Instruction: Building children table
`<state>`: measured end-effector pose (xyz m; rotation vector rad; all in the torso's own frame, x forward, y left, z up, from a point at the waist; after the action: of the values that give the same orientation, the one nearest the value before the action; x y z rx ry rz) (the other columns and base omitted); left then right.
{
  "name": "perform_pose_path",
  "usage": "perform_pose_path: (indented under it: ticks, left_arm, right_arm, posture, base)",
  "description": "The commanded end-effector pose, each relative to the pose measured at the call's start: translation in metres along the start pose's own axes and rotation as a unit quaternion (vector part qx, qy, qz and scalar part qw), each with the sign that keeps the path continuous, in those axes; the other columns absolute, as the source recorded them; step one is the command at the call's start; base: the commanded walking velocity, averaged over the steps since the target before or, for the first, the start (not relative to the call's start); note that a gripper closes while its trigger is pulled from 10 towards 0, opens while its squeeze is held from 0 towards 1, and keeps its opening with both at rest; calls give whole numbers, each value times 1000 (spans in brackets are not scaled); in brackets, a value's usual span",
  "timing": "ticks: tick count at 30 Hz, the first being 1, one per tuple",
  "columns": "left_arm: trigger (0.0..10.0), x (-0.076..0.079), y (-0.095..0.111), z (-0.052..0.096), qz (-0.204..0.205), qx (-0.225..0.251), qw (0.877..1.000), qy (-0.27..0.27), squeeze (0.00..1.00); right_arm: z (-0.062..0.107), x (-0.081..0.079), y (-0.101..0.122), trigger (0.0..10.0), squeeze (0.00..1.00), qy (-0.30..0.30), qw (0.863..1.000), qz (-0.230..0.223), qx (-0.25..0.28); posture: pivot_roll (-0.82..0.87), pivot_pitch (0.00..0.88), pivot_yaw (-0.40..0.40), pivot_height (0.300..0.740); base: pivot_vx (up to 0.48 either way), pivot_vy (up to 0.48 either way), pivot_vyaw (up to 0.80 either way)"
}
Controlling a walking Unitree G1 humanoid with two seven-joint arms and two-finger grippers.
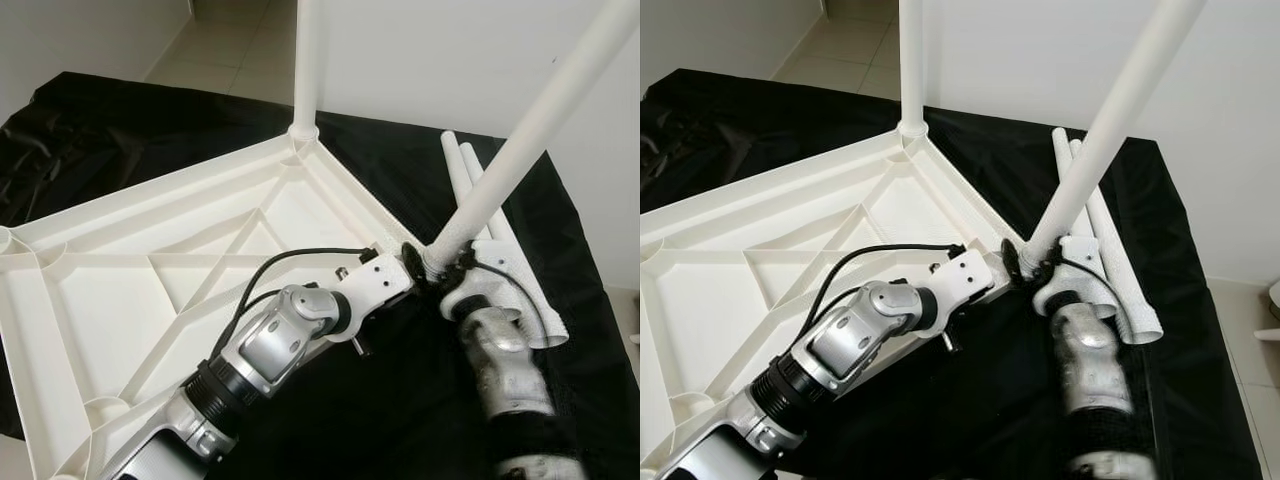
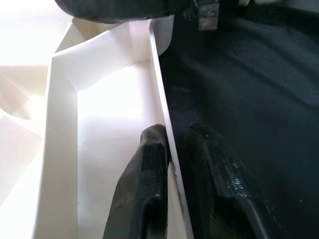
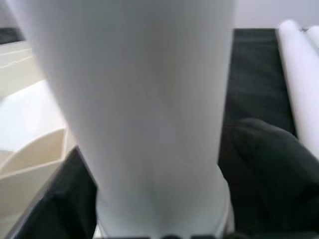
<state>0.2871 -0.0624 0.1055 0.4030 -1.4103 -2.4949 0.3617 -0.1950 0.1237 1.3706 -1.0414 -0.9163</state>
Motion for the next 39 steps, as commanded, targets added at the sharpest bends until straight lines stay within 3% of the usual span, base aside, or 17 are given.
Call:
perform_pose_path:
  ticks: [1,14,16,28,29,39]
  left_arm:
    - [10000,23,-35,-10,31,-59,996,-59,0]
    - [10000,22,-34,-10,28,-59,996,-60,0]
    - [10000,22,-34,-10,28,-59,996,-58,0]
    - [10000,22,-34,-10,28,-59,996,-58,0]
    - [10000,22,-34,-10,27,-59,996,-59,0]
    - [10000,23,-35,-10,29,-60,996,-60,0]
  right_arm:
    - [6,9,-11,10000,0,10,1000,-16,-11]
    - [-1,15,-16,10000,0,55,998,7,-33]
    - [-3,14,-18,0,0,67,997,3,-35]
    - [-5,0,-23,0,0,96,995,-14,-28]
    - [-5,-1,-26,10000,0,90,995,-16,-32]
    - [-11,-20,-17,10000,0,78,996,-31,-7]
  posture:
    - [-6,93,-45,740]
    - [-2,84,-42,740]
    - [5,79,-45,740]
    - [3,73,-46,740]
    - [1,74,-43,740]
    - [4,83,-49,740]
  base:
    - [0,0,0]
    - [0,0,0]
    - [0,0,0]
    - [0,0,0]
    - [0,0,0]
    - [0,0,0]
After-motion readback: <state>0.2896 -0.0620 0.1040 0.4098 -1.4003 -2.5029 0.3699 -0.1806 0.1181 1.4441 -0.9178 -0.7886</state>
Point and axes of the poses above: a point about 5 cm out from each wrist's last joint towards the gripper, its own z axis pointing back from the gripper into the wrist, its own y axis along the axis of the wrist's last joint, x = y × z, the point moved 6 cm from there along -z, pointing out of the wrist towards the gripper, and after that the axes turned 1 degree about z, right-handed, at the moved point
